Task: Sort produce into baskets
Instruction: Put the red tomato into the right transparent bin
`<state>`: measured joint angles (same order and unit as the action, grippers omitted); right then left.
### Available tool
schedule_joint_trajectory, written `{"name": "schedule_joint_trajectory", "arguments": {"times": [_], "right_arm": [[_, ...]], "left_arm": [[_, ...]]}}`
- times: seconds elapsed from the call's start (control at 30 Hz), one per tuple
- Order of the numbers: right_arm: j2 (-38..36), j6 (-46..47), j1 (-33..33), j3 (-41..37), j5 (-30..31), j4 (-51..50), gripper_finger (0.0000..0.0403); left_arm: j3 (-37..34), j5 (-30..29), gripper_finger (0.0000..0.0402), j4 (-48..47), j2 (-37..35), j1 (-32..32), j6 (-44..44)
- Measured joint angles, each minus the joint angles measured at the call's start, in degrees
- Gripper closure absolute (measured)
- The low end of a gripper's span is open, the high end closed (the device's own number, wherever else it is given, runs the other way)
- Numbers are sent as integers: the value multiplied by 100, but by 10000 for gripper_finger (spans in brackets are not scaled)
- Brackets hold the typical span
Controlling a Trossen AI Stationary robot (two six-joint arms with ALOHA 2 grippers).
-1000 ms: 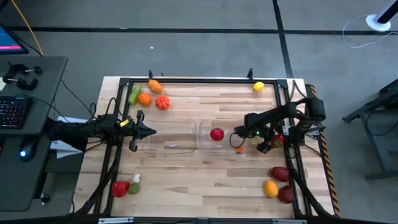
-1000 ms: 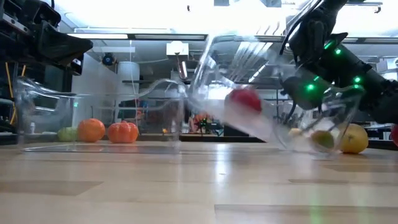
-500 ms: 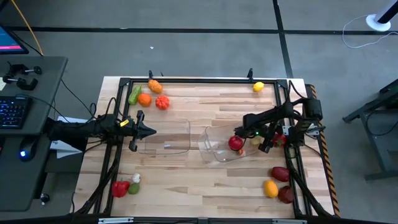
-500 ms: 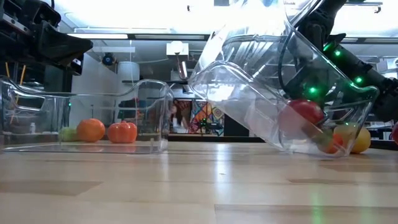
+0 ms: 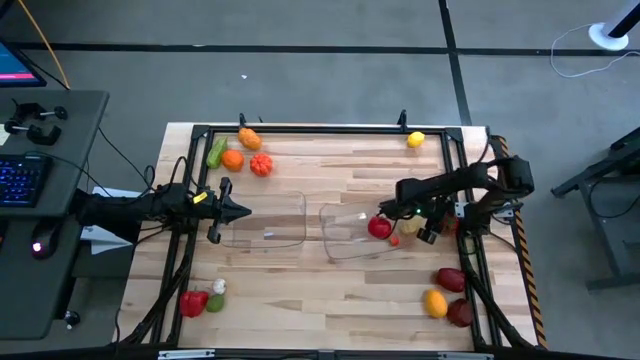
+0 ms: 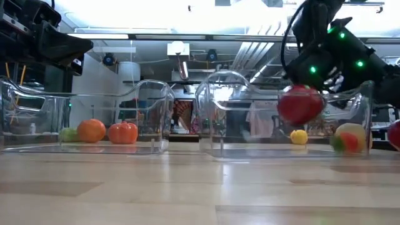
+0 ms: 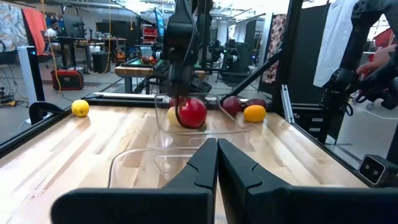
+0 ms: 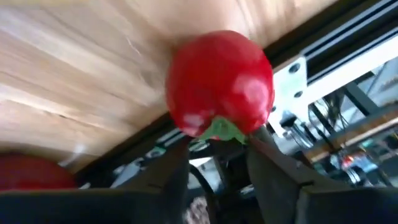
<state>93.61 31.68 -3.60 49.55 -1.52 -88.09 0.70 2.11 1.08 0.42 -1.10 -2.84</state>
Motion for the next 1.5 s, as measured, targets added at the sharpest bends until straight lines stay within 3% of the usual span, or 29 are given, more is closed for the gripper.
{"name": "schedule_joint_trajectory", "arguments": {"times": [0.2, 0.4, 0.87, 1.03, 1.2, 1.33, 1.5], "right_arm": [[-286, 196, -15, 133, -75, 69, 324], [-289, 179, -15, 133, -155, 160, 365], [-311, -63, 23, 133, -453, 312, 372], [-474, -173, 37, 139, -496, 452, 340], [-660, 136, 37, 139, -2, 354, 261], [-661, 504, 11, 136, -100, 361, 204], [-661, 937, 11, -129, -197, 461, 180]], "left_arm": [[1, 2, 401, 0, 1, -2, -1], [-1, 2, 401, 0, 1, 0, 1], [-1, 1, 401, 1, 1, 0, 1], [1, 0, 401, 2, 1, 0, 1], [1, 2, 401, 1, 1, -2, -1], [-1, 0, 401, 0, 1, 0, -1], [-1, 0, 401, 2, 1, -2, 0]]}}
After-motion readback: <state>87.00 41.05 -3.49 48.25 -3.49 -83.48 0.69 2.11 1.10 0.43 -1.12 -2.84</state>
